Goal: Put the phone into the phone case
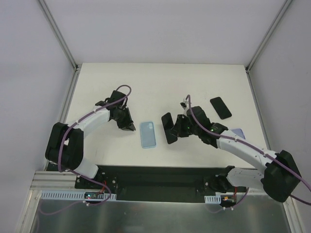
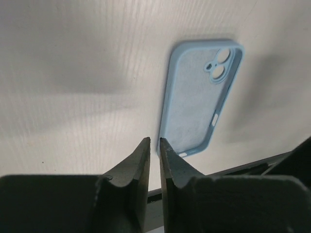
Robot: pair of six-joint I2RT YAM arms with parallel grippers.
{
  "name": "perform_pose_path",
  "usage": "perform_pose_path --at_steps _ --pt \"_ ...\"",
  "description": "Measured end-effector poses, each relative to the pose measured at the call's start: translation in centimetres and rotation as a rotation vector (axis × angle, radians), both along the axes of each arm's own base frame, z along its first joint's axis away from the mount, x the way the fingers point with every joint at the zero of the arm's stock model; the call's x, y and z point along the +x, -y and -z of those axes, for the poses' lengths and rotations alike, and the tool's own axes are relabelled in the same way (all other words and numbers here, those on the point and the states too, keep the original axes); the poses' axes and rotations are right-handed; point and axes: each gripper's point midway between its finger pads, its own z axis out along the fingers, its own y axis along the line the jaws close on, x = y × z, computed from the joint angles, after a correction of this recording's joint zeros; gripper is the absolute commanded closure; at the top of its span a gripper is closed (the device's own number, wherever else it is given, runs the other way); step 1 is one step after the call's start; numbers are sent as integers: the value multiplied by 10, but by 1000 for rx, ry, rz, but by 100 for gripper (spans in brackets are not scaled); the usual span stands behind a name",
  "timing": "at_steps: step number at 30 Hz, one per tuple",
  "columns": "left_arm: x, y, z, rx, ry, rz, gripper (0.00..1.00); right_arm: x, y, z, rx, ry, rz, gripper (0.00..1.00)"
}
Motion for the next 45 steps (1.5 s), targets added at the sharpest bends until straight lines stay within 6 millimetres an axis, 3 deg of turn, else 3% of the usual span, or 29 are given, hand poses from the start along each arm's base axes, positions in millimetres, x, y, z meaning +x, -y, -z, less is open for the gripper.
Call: perform_pose_path --at_steps 2,4,7,11,17,22,45 --pt "9 -4 -5 -30 18 -22 86 1 -15 3 -1 -9 -15 91" --pt "18 -6 -10 -81 32 -33 100 4 -30 6 0 -20 -23 90" --pt "22 -9 -10 -126 44 -41 100 11 -53 15 -1 -46 -25 90" --pt "14 -3 -3 -174 28 -20 100 17 -75 36 3 -105 -10 90" --pt "3 1 22 -193 -34 -19 100 18 -87 72 -7 -215 36 90" --pt "-13 6 44 -192 -102 -16 100 22 -99 66 39 -229 53 90" --pt "-7 23 46 -261 -90 2 100 19 -125 75 110 -276 -14 90"
